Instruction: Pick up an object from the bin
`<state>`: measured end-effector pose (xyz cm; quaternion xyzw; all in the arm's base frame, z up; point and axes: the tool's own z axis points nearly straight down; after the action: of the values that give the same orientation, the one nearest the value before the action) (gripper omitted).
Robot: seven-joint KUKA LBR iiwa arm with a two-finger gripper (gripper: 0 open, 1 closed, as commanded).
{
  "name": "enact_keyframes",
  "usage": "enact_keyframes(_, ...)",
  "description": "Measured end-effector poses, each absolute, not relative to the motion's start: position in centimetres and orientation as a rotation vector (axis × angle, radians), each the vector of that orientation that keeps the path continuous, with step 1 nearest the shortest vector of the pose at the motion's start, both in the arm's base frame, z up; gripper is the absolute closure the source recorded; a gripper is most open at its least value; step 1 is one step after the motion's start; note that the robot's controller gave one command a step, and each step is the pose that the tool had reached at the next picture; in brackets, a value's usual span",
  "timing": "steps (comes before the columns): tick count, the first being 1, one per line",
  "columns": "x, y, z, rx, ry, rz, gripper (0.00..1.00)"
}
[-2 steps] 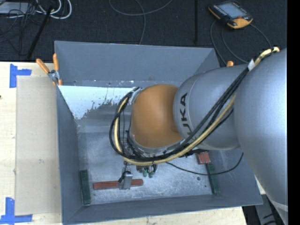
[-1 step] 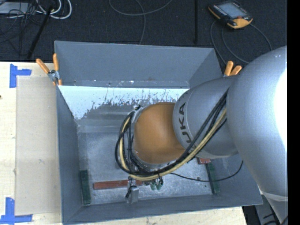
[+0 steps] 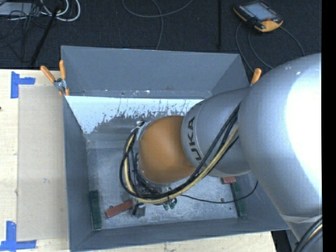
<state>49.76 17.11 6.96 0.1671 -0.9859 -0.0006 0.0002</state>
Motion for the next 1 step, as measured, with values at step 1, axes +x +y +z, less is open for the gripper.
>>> enact_keyframes(1,49.76,17.11,6.96,0.524,-3.097,-0.002,1.00)
